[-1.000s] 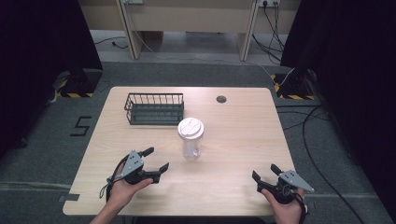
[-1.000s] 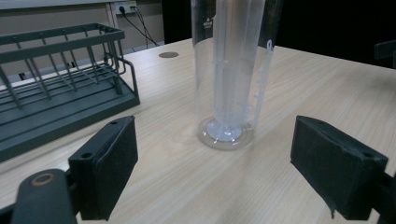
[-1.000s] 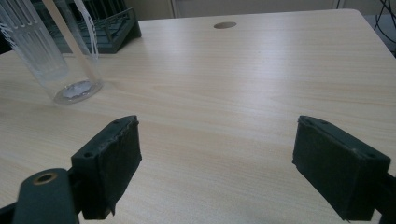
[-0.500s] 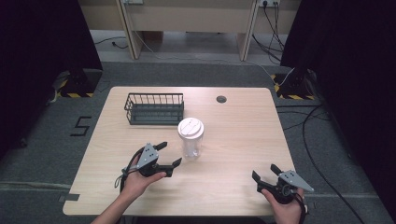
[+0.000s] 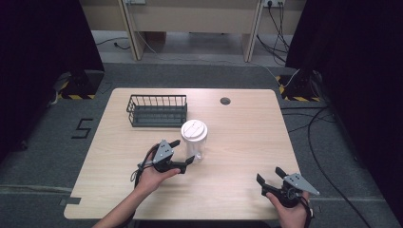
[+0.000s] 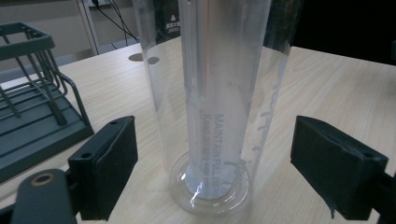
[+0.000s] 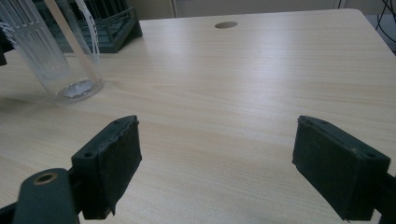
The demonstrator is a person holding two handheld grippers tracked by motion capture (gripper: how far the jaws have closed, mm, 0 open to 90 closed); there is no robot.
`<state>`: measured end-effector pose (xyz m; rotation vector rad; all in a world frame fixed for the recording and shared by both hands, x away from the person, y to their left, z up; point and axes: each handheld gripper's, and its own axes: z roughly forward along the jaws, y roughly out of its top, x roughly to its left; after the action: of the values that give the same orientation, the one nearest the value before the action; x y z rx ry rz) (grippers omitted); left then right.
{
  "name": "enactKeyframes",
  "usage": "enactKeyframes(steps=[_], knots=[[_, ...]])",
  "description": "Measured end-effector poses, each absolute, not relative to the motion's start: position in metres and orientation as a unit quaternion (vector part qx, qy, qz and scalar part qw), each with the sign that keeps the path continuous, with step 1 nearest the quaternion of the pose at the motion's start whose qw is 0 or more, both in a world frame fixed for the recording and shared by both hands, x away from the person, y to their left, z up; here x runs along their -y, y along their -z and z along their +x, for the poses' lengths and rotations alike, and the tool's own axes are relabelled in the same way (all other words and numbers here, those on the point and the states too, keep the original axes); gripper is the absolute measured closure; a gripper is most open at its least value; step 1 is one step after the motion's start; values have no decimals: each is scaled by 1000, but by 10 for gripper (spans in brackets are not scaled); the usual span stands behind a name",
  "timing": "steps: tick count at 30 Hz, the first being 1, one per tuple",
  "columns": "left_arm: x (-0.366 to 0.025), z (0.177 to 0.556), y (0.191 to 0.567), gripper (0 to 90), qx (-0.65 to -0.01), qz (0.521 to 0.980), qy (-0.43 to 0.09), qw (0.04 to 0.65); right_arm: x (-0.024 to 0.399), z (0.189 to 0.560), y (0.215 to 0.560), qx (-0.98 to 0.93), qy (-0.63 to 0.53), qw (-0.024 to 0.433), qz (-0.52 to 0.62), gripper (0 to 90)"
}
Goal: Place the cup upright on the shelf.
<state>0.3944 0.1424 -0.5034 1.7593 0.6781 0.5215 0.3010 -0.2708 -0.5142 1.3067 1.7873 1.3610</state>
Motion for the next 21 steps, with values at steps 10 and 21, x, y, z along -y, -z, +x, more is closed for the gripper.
enactKeyframes(steps=[10, 21], knots=[[-128, 403, 505, 129, -285, 747, -219, 559, 270, 301, 514, -664, -503, 267, 484, 159], [-116, 417, 509, 138, -290, 744, -224, 559, 270, 301, 514, -664, -503, 266, 484, 159]])
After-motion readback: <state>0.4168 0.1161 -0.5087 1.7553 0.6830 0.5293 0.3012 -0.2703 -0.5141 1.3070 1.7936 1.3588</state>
